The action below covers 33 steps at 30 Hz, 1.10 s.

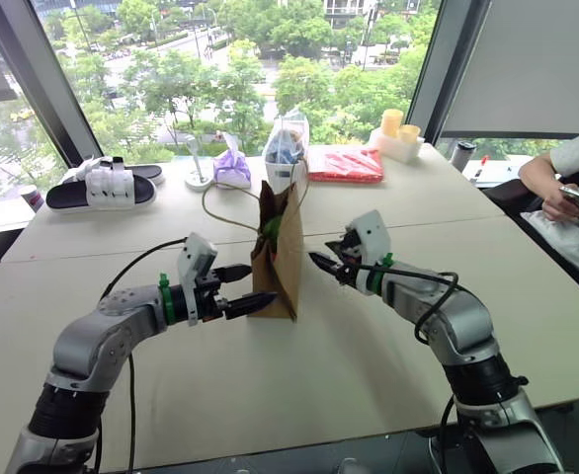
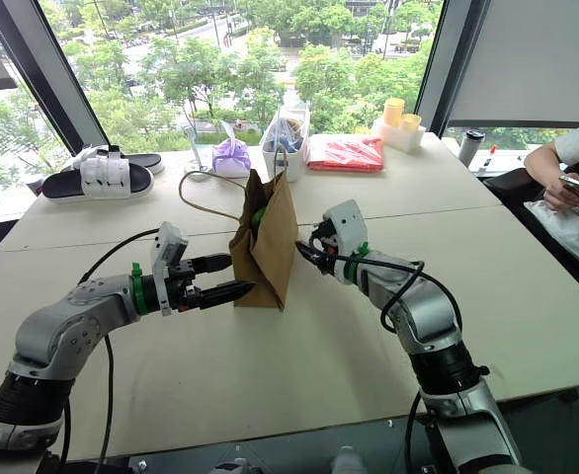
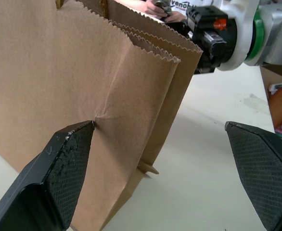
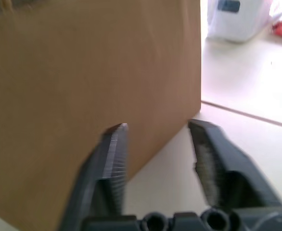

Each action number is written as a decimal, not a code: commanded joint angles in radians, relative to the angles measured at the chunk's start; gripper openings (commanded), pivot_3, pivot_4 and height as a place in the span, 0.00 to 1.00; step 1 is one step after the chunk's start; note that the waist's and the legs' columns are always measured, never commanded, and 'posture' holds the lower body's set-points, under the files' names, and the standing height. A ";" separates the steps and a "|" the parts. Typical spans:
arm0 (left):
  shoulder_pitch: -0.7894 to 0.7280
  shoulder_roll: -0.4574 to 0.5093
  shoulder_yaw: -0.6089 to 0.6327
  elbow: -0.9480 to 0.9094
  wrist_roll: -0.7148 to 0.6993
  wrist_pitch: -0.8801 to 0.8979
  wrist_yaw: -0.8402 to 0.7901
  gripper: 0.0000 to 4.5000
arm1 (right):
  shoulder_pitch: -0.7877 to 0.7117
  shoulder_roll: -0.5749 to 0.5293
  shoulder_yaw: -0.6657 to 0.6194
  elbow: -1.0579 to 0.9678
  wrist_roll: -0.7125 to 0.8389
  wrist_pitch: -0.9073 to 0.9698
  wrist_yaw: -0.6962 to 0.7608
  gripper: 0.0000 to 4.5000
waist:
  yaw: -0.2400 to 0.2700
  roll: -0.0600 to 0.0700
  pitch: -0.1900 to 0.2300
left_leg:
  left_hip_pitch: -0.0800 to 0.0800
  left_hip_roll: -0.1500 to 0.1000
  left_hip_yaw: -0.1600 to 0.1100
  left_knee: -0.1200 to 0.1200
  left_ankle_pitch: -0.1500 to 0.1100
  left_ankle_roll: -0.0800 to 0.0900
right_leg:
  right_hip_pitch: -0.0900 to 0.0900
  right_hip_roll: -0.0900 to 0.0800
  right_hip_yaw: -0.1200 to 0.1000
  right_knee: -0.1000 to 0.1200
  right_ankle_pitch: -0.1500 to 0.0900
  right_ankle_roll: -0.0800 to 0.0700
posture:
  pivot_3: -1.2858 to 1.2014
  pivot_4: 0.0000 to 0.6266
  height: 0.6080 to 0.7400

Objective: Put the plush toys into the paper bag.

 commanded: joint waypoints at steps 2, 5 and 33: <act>-0.007 -0.015 0.009 -0.029 0.024 -0.031 0.028 1.00 | -0.051 0.035 0.015 0.012 -0.023 -0.041 0.040 0.01 | 0.000 0.000 0.000 | 0.000 0.000 0.000 0.000 0.000 0.000 | 0.000 0.000 0.000 0.000 0.000 0.000 | 0.52 0.24 1.00; -0.018 -0.040 -0.002 -0.024 0.047 -0.040 0.056 1.00 | -0.066 0.055 0.046 -0.002 -0.008 -0.021 0.094 0.01 | 0.000 0.000 0.000 | 0.000 0.000 0.000 0.000 0.000 0.000 | 0.000 0.000 0.000 0.000 0.000 0.000 | 0.52 0.24 1.00; -0.035 -0.174 -0.075 0.044 0.248 -0.137 0.193 0.29 | -0.065 0.092 0.088 -0.012 -0.059 0.008 0.156 0.00 | 0.002 0.000 0.000 | 0.000 0.000 -0.001 0.000 0.000 0.000 | 0.000 0.000 0.000 0.000 0.000 0.000 | 0.52 0.24 1.00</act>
